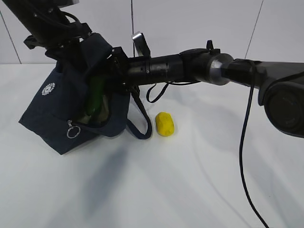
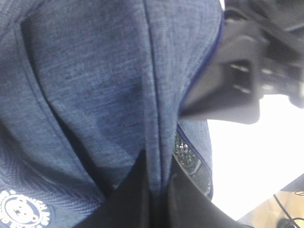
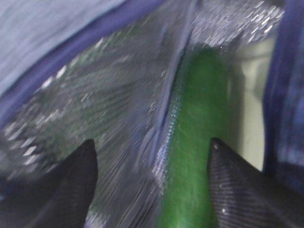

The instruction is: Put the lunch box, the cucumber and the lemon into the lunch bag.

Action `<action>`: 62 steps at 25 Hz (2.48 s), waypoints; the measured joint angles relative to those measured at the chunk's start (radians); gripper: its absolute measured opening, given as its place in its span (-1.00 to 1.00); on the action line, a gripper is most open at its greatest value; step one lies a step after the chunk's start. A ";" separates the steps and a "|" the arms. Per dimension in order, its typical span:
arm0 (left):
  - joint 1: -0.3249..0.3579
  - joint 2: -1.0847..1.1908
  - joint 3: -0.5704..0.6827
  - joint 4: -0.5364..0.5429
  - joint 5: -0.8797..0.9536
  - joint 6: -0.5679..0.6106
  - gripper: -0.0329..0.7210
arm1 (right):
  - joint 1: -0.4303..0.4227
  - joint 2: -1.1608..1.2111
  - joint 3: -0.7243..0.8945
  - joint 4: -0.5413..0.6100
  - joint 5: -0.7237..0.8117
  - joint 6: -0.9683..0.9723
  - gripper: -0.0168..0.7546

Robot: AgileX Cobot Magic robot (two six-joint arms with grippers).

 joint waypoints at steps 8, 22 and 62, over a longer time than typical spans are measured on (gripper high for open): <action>0.000 0.000 0.000 0.000 0.000 0.000 -0.91 | -0.014 0.000 0.000 0.025 0.069 -0.005 0.45; 0.000 0.000 0.000 0.000 0.000 0.000 -0.91 | -0.161 -0.176 0.002 -0.339 0.153 0.104 0.36; 0.000 0.000 0.000 0.000 0.000 0.004 -0.91 | -0.023 -0.316 0.283 -1.240 0.102 0.520 0.28</action>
